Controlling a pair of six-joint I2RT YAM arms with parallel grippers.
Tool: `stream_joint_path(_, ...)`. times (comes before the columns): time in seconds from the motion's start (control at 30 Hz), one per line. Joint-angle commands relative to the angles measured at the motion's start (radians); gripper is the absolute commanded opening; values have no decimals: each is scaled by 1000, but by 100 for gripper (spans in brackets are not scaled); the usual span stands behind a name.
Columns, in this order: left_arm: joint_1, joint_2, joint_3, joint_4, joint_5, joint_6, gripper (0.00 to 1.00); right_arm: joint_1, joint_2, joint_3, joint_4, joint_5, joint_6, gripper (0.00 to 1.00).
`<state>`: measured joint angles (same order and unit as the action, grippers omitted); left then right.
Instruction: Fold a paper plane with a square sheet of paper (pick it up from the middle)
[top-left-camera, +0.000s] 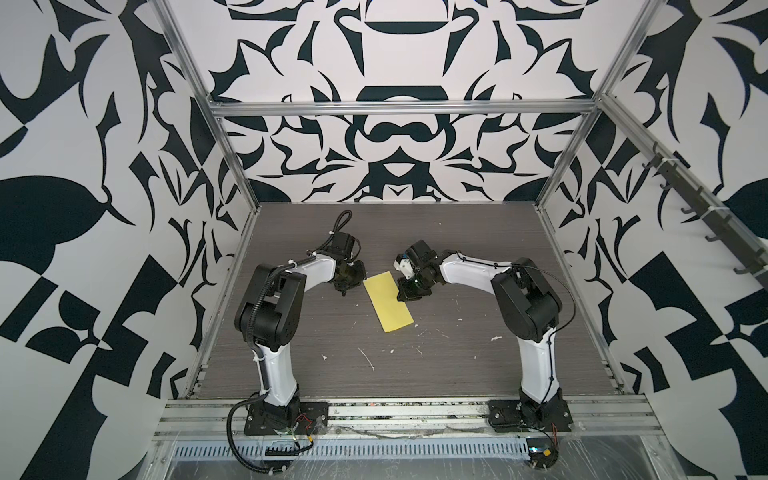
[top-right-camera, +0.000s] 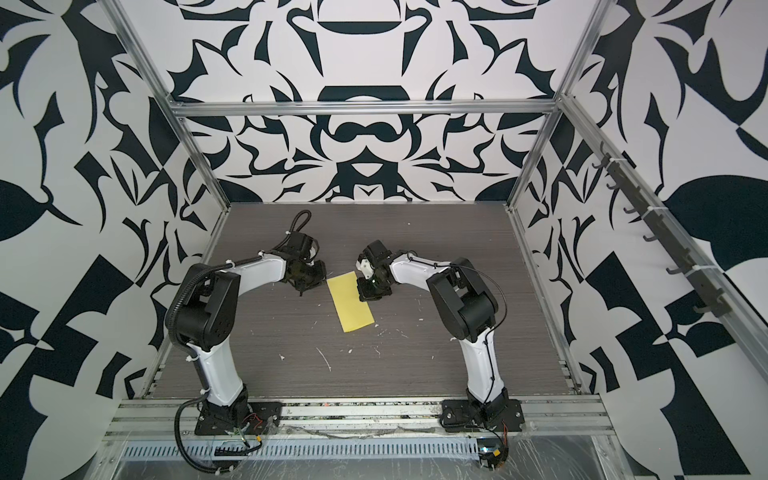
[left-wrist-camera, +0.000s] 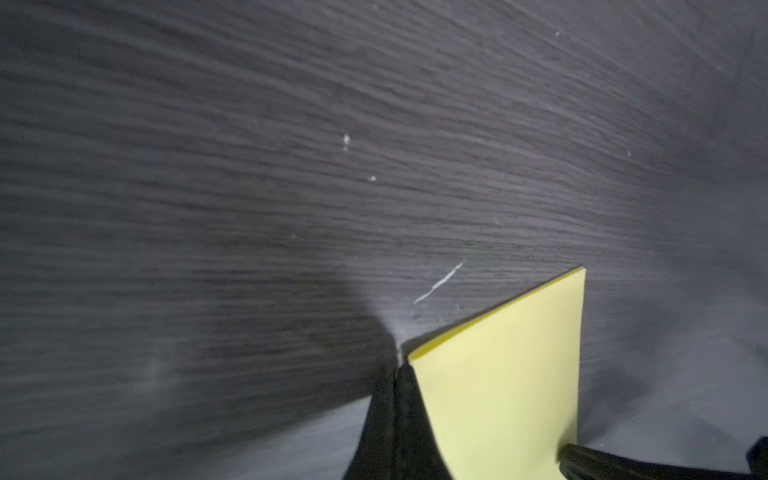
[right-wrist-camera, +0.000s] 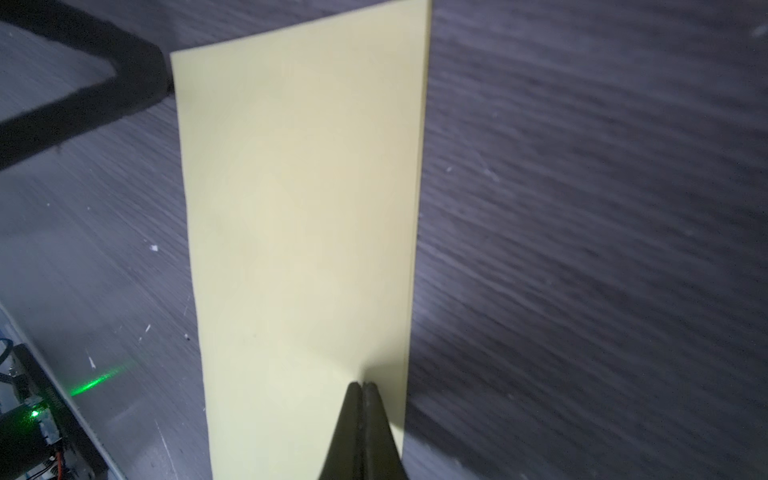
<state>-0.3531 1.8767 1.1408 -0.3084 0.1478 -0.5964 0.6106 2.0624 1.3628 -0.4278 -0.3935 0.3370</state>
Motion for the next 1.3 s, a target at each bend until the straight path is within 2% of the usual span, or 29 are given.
stream_joint_path(0.0, -5, -88, -11, -43, 6, -20, 0, -11, 90, -71, -103, 227, -2, 0)
stream_joint_path(0.17, -39, -148, -92, 63, 140, -108, 0, -13, 90, -71, -103, 227, -1, 0)
stream_joint_path(0.47, -79, -97, -122, 66, 172, -130, 0, -11, 100, -71, -107, 226, 4, 0)
stream_joint_path(0.67, -79, -74, -134, 2, 150, -94, 0, -12, 103, -71, -108, 228, 6, 0)
stream_joint_path(1.13, -78, -84, -128, -148, -22, -14, 0, -11, 102, -71, -112, 230, 12, 0)
stream_joint_path(1.27, -78, -148, -110, -138, 4, -19, 0, -12, 99, -71, -112, 230, 13, 0)
